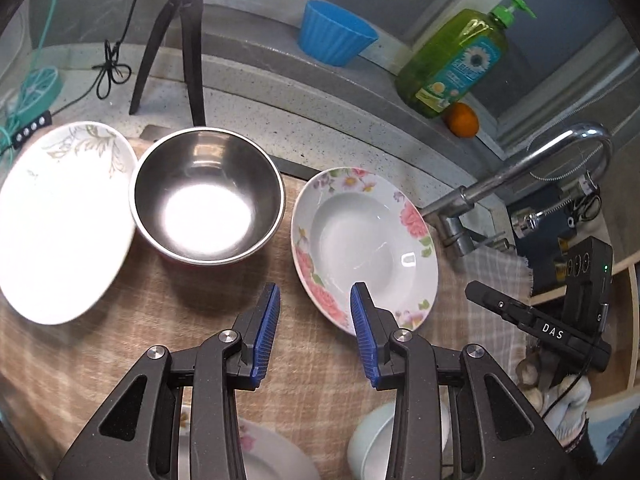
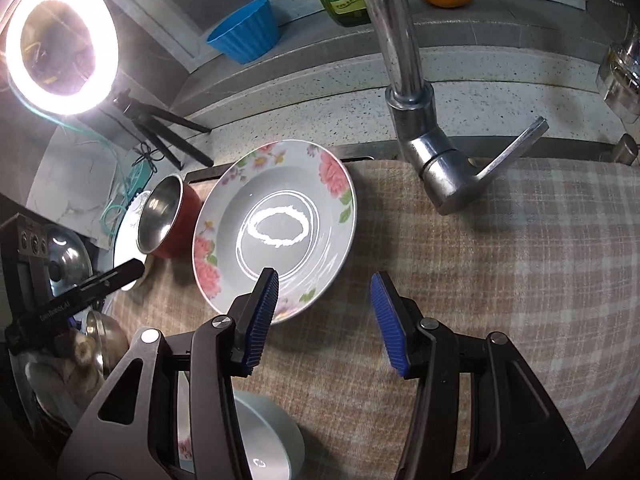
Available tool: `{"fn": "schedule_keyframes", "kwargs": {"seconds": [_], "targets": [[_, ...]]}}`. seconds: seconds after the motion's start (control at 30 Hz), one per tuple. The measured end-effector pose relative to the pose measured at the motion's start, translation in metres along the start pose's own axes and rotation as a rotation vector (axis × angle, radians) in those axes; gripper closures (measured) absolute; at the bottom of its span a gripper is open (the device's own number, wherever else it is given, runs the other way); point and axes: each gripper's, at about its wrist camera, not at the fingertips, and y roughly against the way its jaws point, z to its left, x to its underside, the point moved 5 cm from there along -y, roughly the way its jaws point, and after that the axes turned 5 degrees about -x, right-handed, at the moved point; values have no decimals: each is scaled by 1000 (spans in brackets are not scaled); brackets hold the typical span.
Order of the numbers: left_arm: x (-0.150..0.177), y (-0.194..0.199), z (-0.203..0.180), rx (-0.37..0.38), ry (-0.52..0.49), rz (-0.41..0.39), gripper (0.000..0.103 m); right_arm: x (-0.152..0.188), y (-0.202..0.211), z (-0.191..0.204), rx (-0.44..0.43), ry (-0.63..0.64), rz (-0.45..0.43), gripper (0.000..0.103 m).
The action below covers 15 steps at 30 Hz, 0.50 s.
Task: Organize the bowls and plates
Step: 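Move the left gripper to the rose-patterned deep plate by the faucet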
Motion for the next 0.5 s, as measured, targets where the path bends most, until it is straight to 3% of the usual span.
{"fn": "schedule_keyframes", "kwargs": {"seconds": [0.07,0.17,0.5], "targets": [[0,-7,-1,-1,15,-1,68,-3,-4,-2,-4,-10,-1,60],[1,-14,0,3,27,8,68,-7,-6,1,15,31,-6,60],[6,-23,0,-9,55,12,68,-43,-23,40,62,297,45,60]]}}
